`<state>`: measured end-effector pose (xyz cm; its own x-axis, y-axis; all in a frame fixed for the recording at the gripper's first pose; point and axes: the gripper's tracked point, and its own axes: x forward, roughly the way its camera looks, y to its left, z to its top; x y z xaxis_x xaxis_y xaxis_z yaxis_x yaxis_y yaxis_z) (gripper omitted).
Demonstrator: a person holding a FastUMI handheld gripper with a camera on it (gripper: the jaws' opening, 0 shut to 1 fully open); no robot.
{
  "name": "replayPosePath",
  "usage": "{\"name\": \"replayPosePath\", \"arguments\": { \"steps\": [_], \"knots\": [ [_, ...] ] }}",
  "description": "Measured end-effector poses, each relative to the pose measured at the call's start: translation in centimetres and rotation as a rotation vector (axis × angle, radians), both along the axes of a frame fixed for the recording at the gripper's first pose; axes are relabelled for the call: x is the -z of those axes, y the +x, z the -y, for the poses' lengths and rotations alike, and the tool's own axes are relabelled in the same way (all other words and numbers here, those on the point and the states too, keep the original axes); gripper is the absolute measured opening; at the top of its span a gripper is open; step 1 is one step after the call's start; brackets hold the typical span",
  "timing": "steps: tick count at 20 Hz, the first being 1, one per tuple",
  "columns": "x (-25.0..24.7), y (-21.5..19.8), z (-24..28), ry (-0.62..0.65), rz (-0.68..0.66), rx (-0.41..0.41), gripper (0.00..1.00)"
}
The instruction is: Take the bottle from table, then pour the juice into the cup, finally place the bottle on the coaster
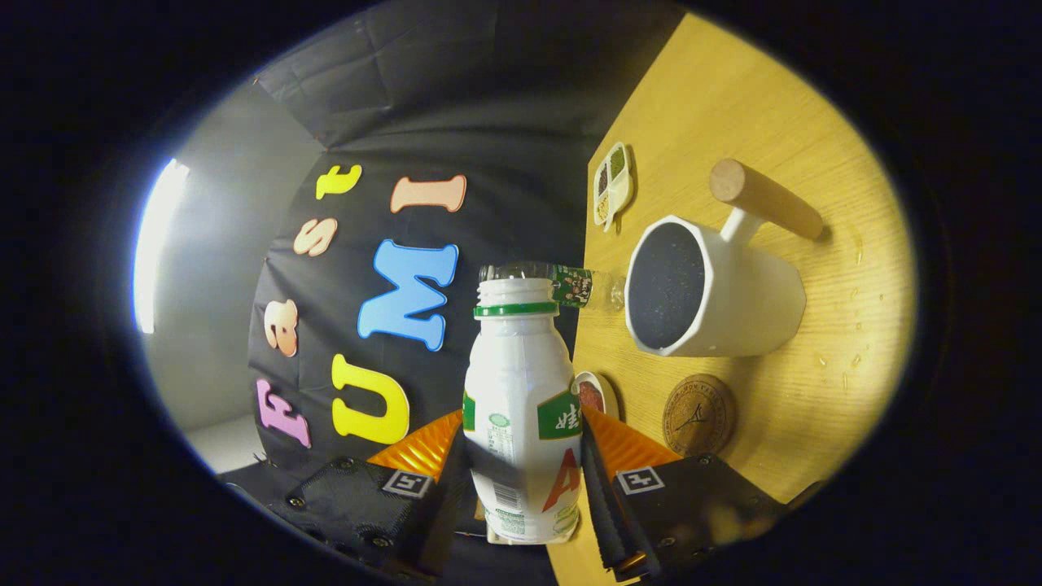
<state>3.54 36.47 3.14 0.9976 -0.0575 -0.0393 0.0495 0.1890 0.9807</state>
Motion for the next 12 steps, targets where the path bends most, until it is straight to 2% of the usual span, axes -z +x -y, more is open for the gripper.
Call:
{"name": "replayPosePath", "arguments": {
  "steps": [5, 12],
  "knots": [
    [0.4, 0.2, -1.4, -0.183, -0.023, -0.052, 0.67],
    [0.1, 0.6, -2.1, -0.471, -0.025, -0.082, 0.67]
  ]
}}
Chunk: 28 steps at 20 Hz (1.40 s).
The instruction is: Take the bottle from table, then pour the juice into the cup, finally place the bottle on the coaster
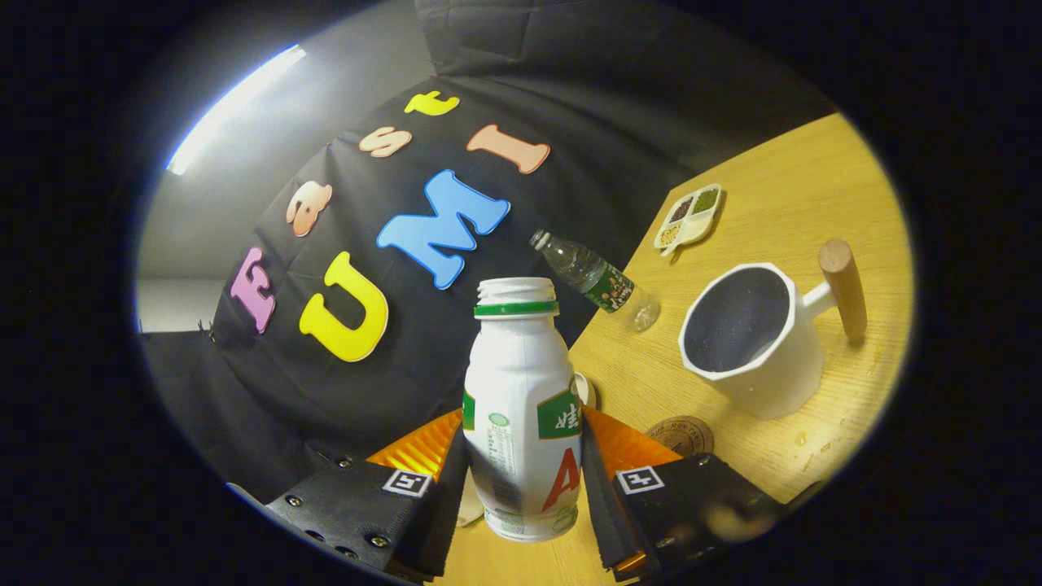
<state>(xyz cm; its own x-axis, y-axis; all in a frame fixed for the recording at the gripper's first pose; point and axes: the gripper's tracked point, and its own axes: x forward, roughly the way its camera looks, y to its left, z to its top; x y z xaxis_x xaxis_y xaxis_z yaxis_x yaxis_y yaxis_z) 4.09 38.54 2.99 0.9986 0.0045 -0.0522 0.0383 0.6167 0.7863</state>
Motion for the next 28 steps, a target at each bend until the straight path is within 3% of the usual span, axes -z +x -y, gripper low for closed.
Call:
{"name": "replayPosePath", "arguments": {
  "steps": [4, 8, 11, 20, 22, 28],
  "knots": [
    [0.9, 0.5, 0.6, -0.165, -0.028, 0.020, 0.67],
    [0.9, 0.3, 1.3, -0.433, -0.073, 0.067, 0.68],
    [-0.4, 0.6, 0.1, -0.546, -0.026, 0.048, 0.68],
    [-1.3, 1.3, -0.4, -0.938, -0.047, 0.091, 0.68],
    [-1.2, 1.5, -0.2, -0.981, -0.055, 0.103, 0.68],
    [0.5, 2.3, -0.1, -0.960, -0.072, 0.082, 0.68]
  ]
}}
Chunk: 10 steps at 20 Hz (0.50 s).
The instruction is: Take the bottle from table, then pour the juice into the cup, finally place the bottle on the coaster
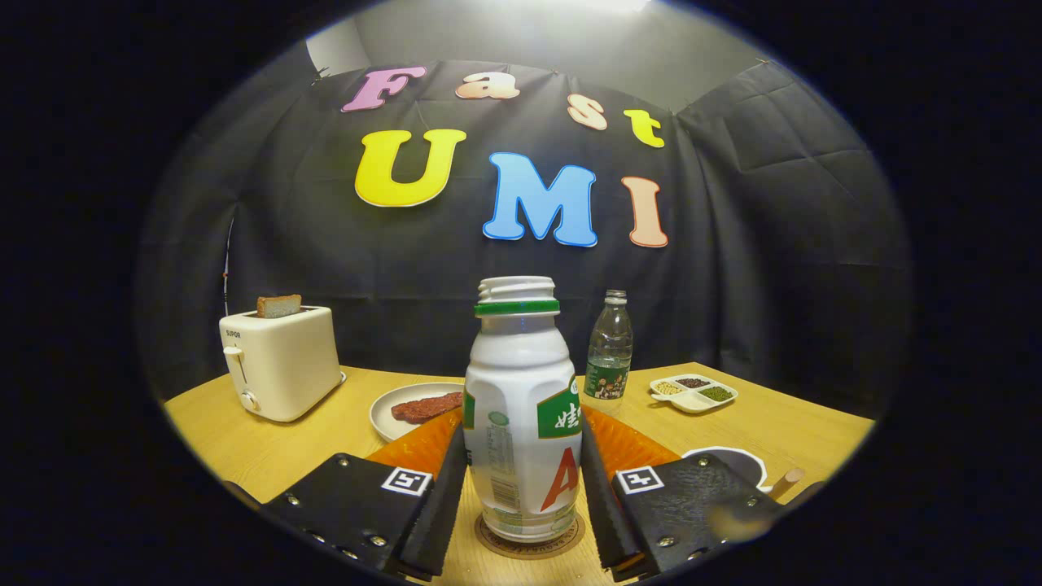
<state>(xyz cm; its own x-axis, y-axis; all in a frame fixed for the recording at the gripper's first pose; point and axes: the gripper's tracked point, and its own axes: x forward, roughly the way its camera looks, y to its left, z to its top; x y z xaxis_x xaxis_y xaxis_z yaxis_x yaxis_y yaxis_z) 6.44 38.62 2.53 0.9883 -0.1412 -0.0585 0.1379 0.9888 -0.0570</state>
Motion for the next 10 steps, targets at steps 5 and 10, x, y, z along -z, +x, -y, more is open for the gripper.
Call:
{"name": "replayPosePath", "arguments": {
  "steps": [5, 10],
  "knots": [
    [1.2, 0.6, 0.3, 0.017, -0.003, -0.018, 0.68],
    [2.2, 0.7, 0.4, 0.039, -0.017, -0.022, 0.68]
  ]
}}
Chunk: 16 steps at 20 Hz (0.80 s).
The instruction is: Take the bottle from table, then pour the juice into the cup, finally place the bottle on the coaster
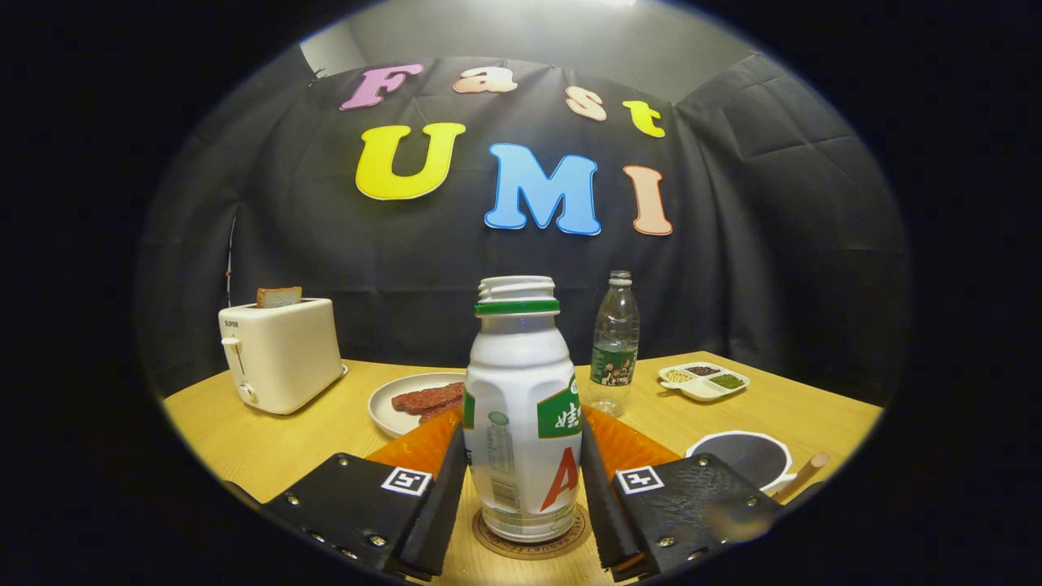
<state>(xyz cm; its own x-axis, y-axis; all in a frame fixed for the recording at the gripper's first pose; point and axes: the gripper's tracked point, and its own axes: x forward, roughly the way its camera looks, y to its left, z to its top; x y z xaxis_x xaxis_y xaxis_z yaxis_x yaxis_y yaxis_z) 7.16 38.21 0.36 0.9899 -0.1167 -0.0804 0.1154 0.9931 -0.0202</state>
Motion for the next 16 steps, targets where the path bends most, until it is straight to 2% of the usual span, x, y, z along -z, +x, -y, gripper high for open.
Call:
{"name": "replayPosePath", "arguments": {
  "steps": [12, 15, 16],
  "knots": [
    [0.7, -0.4, 1.1, 0.090, 0.071, 0.001, 0.68],
    [1.2, -0.4, 1.5, 0.102, 0.055, 0.014, 0.76],
    [1.0, -0.6, 1.4, 0.099, 0.055, 0.011, 0.89]
  ]
}}
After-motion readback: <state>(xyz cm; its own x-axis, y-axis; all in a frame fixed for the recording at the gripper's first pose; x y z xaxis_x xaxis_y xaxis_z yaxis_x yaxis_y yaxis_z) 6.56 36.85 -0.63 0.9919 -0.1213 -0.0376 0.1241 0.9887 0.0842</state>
